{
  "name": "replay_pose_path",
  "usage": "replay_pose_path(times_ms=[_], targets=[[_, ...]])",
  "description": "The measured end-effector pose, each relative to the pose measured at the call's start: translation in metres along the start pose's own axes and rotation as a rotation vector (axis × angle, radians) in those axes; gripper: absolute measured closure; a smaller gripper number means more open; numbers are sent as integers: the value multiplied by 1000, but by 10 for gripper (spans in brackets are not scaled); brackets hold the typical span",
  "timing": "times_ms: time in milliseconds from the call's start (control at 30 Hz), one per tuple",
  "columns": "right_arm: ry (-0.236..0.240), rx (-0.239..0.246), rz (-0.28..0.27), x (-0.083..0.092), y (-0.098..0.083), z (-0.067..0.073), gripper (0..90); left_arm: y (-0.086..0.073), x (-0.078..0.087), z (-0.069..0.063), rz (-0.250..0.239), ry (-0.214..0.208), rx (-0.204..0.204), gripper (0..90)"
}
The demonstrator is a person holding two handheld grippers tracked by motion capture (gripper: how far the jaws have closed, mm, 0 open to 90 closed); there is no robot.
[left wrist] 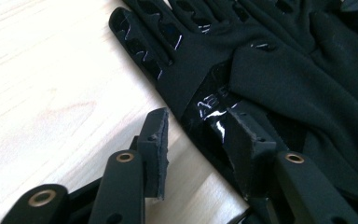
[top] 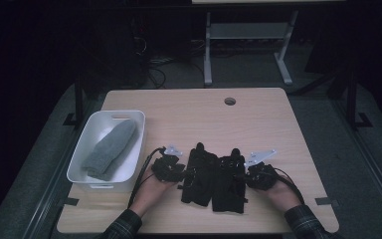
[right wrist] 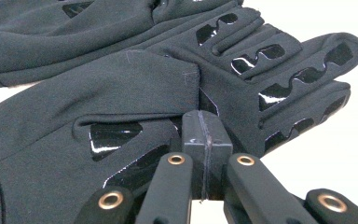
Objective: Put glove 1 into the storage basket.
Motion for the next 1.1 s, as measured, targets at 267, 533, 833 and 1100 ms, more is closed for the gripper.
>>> replay_pose_path(times_ms=[267,533,833,1100], targets=[[1,1,1,0,0,0,900,7,-6,-3,1,-1,-13,656],[2,-8,-22,6,0,-1,892,8,-8,-3,2,-33,-13,816],[-29,-46,2,21,-24,-8,898,15,3,-4,-18,-57,-17,836],[-21,-27,6,14,-19,-4,899,21,10,-8,-45,-74,0,835]])
Point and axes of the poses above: each handheld gripper's, and its own axes: x roughly backward along the jaws, y roughly out of its top, z roughly to its left, the point moved 6 cm from there along -x, roughly forward along the jaws, and after that the axes turned 8 degrees about y, right-handed, at the moved point
